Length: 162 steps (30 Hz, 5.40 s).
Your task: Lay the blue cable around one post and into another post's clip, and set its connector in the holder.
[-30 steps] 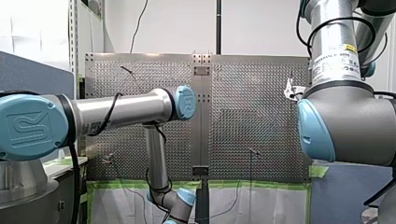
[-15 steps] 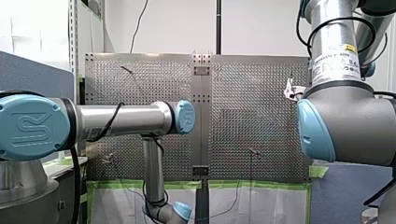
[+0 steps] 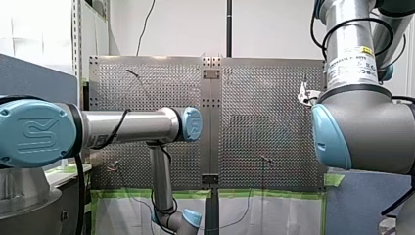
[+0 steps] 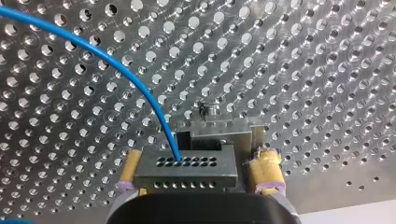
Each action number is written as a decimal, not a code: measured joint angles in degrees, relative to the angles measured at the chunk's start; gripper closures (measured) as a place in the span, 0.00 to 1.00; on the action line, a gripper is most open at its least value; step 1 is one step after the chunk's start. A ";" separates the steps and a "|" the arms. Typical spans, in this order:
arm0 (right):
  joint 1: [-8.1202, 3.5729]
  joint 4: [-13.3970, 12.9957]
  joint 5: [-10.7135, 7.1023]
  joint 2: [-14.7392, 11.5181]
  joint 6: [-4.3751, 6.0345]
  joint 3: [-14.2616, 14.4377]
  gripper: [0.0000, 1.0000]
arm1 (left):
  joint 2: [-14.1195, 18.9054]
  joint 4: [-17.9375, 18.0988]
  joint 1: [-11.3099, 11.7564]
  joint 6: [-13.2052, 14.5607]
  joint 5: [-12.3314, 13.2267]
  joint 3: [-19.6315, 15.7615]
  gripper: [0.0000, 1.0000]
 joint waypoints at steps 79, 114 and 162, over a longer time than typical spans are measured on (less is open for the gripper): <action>0.00 0.00 0.00 0.00 0.00 0.00 0.00 | -4.64 -7.69 1.87 -33.58 -21.59 12.91 0.01; 0.00 0.00 0.00 0.00 0.00 0.00 0.00 | -10.35 -14.41 1.62 -28.30 -23.81 24.35 0.01; 0.00 0.00 0.00 0.00 0.00 0.00 0.00 | -2.10 3.54 -1.75 -21.23 -25.09 11.11 1.00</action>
